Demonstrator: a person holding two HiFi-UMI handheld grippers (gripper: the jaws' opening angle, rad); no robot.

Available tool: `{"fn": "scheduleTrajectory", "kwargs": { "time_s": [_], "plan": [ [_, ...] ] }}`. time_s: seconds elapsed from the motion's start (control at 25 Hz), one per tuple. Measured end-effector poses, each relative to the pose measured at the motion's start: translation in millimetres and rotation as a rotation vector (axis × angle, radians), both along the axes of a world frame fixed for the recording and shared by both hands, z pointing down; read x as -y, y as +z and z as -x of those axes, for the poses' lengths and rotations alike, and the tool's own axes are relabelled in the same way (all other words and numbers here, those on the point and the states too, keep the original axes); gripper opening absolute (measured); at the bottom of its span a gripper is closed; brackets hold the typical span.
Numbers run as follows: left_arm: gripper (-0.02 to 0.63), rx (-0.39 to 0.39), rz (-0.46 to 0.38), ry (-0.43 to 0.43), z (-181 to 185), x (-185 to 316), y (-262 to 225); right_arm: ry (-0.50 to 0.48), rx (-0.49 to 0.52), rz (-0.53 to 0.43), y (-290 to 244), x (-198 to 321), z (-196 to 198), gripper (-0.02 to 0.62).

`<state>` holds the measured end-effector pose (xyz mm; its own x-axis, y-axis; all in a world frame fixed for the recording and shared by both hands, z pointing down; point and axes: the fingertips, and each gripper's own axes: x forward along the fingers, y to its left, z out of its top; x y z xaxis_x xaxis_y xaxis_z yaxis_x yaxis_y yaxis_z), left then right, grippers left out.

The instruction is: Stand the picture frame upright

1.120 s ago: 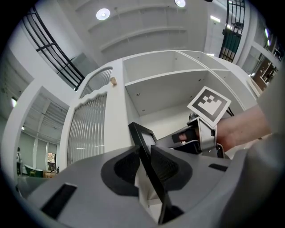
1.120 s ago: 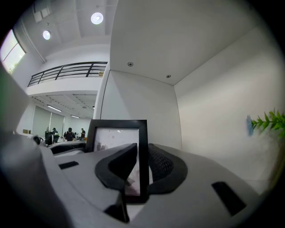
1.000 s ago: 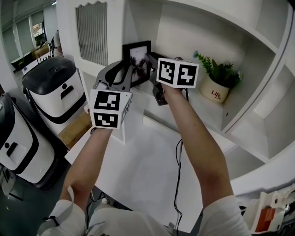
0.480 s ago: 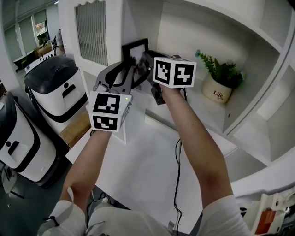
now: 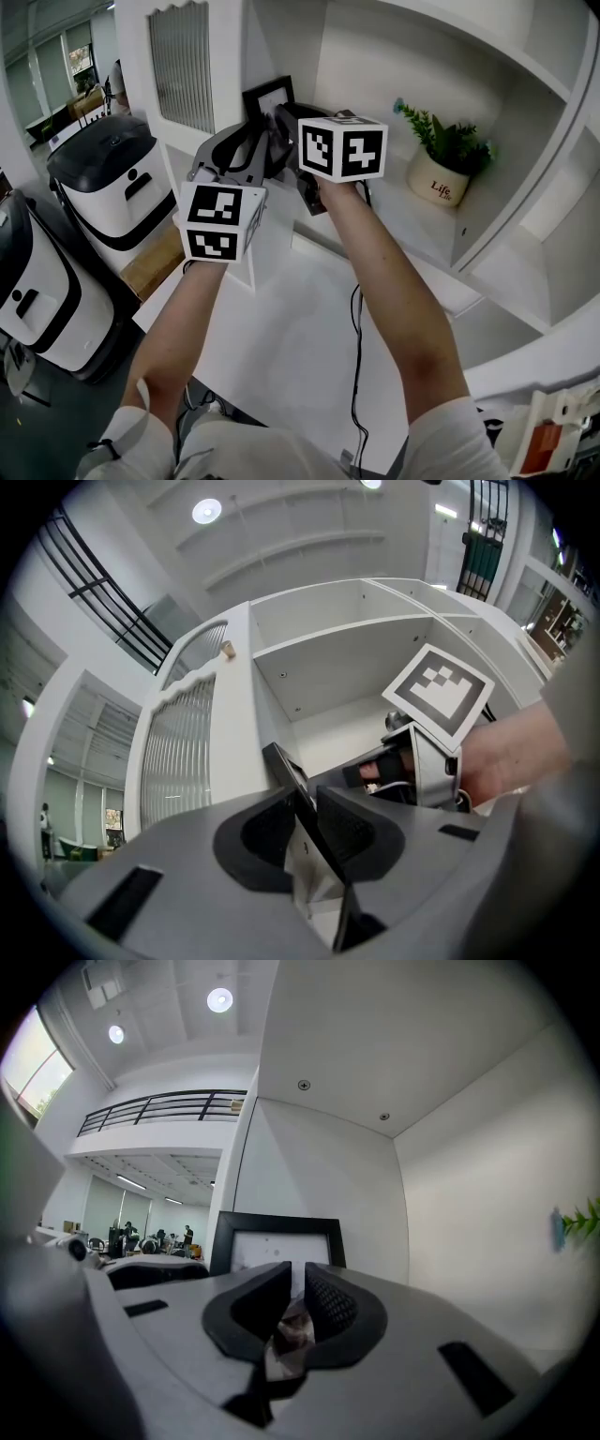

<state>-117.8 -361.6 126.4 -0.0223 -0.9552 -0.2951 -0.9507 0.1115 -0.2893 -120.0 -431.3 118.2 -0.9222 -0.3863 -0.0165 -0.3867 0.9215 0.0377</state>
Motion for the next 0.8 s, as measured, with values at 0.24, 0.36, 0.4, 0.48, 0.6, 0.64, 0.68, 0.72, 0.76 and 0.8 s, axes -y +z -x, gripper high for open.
{"fn": "scheduleTrajectory", "kwargs": {
  "time_s": [0.24,0.36,0.4,0.48,0.6,0.64,0.68,0.72,0.76,0.8],
  "plan": [
    [0.081,0.012,-0.002,-0.004,2,-1,-2,0.026,0.039,0.020,-4,6,-12,0.051],
    [0.083,0.003,-0.009,-0.005,2,-2,-1,0.049,0.039,0.024,-4,13,-18,0.044],
    [0.081,0.000,-0.011,-0.005,2,-2,-1,0.053,0.041,0.026,-4,15,-20,0.043],
    [0.083,-0.006,-0.012,-0.006,3,-3,0,0.065,0.043,0.025,-4,17,-24,0.041],
    [0.081,-0.022,-0.013,-0.005,6,-7,5,0.078,0.049,0.025,-5,20,-29,0.032],
    [0.083,-0.027,-0.013,-0.003,7,-8,6,0.083,0.052,0.024,-5,20,-31,0.029],
    [0.081,-0.031,-0.013,0.000,7,-10,8,0.088,0.055,0.023,-6,21,-34,0.025],
    [0.083,-0.037,-0.012,0.005,7,-11,9,0.094,0.057,0.021,-6,22,-36,0.021],
    [0.083,-0.045,-0.011,0.010,8,-12,10,0.100,0.059,0.020,-6,22,-39,0.018],
    [0.083,-0.054,-0.011,0.016,9,-13,10,0.106,0.062,0.018,-7,23,-42,0.014]
  ]
}}
